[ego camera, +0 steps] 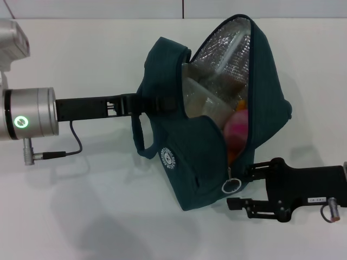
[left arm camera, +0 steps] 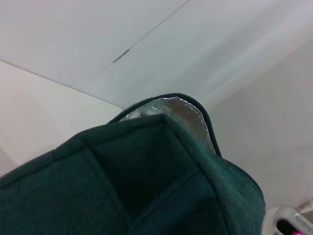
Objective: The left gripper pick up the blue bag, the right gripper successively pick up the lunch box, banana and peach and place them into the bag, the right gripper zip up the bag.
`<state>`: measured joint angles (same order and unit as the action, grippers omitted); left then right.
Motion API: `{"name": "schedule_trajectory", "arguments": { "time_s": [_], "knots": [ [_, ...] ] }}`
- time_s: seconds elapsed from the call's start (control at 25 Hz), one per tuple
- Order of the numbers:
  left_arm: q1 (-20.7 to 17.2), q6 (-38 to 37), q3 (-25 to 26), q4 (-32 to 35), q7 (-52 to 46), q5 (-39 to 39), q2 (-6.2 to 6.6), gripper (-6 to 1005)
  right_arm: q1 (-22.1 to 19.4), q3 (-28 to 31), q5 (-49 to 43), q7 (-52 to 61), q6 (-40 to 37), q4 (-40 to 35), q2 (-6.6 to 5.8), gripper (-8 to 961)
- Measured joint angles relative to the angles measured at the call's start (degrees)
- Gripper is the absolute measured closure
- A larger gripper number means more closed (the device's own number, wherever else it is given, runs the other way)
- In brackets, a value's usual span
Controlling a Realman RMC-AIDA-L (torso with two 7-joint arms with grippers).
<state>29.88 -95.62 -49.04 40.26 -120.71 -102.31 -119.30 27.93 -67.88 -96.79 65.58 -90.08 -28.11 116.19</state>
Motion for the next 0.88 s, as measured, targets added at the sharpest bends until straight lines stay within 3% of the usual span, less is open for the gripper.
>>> {"name": "schedule_trajectory", "arguments": {
  "time_s": [0.12, 0.6, 0.88],
  "knots": [
    [0.05, 0.0, 0.0, 0.0, 0.02, 0.0, 0.01, 949, 0.25, -0.82, 0.3, 0.22, 1.23, 0.01, 0.0, 415],
    [0.18, 0.1, 0.17, 0.08, 0.13, 0.04, 0.13, 949, 0.45, -0.93, 1.27, 0.41, 1.34, -0.53, -0.27, 853],
    [0.08, 0.09, 0.18, 0.09, 0.13, 0.09, 0.13, 949, -0.32, -0.67, 1.94, 0.05, -0.04, -1.25, -0.54, 905]
  ]
}}
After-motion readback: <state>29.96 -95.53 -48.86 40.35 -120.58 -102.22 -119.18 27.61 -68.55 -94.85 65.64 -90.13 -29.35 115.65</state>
